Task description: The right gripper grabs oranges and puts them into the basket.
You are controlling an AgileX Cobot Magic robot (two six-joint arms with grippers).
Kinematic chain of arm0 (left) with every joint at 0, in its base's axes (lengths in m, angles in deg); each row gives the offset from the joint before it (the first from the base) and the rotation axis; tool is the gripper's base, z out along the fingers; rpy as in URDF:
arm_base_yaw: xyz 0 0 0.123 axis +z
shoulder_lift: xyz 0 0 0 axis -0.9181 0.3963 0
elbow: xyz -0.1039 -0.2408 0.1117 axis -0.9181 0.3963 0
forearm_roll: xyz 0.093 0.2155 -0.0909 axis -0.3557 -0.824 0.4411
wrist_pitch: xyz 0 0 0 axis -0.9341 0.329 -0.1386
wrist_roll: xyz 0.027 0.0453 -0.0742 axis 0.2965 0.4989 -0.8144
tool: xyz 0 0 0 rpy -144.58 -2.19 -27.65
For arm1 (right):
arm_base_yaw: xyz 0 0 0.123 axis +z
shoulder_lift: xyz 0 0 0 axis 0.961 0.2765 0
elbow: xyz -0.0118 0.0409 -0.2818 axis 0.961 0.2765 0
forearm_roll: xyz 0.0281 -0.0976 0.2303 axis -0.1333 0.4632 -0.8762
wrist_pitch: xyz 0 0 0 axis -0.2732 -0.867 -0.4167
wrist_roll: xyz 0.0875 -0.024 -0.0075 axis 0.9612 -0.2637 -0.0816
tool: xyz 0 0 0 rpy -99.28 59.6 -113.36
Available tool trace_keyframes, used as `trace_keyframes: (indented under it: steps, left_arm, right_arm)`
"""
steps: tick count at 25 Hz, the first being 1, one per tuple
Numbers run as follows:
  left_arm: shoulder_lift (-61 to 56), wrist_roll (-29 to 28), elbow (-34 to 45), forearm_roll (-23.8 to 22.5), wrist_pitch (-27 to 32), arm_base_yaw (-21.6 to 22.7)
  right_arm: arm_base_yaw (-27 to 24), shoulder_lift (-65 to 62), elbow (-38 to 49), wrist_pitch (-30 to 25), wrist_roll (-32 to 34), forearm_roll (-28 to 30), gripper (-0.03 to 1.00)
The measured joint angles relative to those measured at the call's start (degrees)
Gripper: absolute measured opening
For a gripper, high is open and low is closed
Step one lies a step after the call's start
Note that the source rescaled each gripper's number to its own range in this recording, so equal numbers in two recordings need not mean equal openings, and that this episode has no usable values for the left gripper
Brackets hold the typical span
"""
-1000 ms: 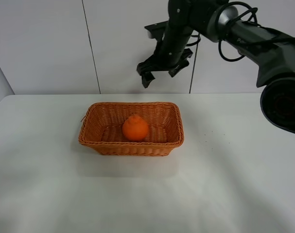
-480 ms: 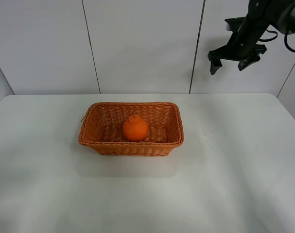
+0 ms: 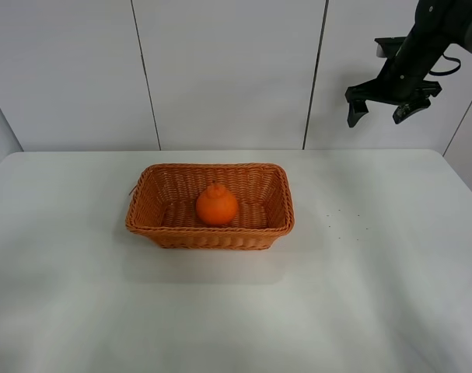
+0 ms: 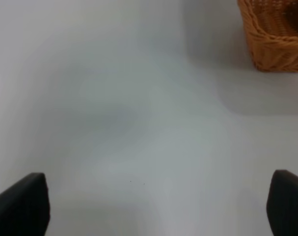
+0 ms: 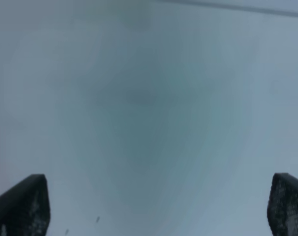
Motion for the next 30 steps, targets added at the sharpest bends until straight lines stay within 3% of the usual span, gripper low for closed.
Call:
trace_keyframes:
  steps: [7,21,26,30]
  left_arm:
    - [0.00,0.00,0.00,0.00,0.00,0.00]
    - [0.00,0.00,0.00,0.00,0.00,0.00]
    - [0.00,0.00,0.00,0.00,0.00,0.00]
    - [0.00,0.00,0.00,0.00,0.00,0.00]
  right_arm:
    - [0.05,-12.47,17.34,0.12,0.22,-1.68,0.98]
    - [0.05,-54.66,71.81,0.58,-0.01,-1.73,0.98]
    - [0.05,-73.70,88.34,7.54,-0.01,-1.73,0.98]
    - [0.05,-89.90,95.77,11.71,0.10,-1.62,0.98]
